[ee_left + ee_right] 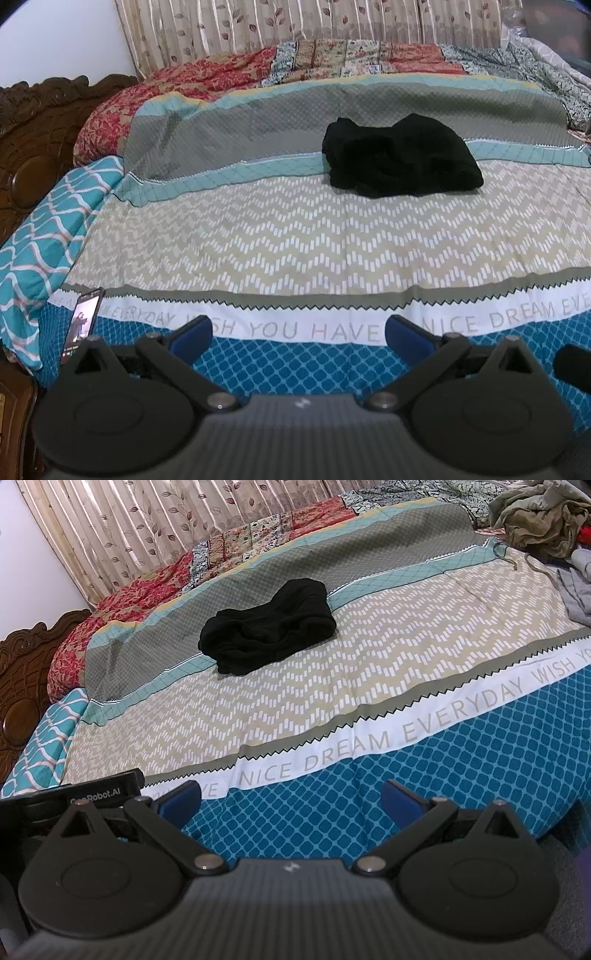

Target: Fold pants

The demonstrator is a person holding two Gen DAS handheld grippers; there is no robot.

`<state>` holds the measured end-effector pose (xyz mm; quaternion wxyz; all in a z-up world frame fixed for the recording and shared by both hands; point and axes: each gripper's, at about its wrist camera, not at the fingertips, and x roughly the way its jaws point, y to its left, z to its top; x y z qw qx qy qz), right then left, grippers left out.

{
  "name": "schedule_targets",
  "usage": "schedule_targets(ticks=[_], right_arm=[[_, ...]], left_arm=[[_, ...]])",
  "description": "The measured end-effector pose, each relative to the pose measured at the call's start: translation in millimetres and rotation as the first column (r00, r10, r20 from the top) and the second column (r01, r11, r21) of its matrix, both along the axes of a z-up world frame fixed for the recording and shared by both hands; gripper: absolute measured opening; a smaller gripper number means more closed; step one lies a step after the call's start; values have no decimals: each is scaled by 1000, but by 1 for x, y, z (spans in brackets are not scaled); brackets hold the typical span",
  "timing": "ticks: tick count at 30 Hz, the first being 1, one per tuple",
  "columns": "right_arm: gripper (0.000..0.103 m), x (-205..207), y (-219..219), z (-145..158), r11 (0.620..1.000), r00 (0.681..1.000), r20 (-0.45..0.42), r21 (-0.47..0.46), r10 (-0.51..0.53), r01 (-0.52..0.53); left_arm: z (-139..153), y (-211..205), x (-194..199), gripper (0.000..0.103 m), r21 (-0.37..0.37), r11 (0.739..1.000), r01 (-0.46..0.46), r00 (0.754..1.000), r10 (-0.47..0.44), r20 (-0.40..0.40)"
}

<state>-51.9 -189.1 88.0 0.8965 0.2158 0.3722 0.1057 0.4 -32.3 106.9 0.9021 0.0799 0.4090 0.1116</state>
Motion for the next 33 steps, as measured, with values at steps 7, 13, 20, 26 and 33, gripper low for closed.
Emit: schedule_targets(ticks=[7,13,20,26,33], right_arm=[[103,0,0,0,1000,1000,0,-1,0,0],[103,0,-1,0,1000,1000,6,-6,-5,5],[103,1,-2,0,1000,1000,10,-11,-12,12],[103,2,1,0,1000,1000,6,-12,-12,12],[103,2,1,-1,1000,1000,4,-11,-13,14]], left_arm=[[-8,2,3,103,-37,999,0,998,-2,-56],[-10,-1,5,103,-43,999,12,997,-15,-73],[-12,-3,6,103,-51,999,16,996,-21,-89],[-14,-2,8,103,-55,998,17,995,-22,-98],[-14,-6,6,103,-70,996,48,994,-54,-92]])
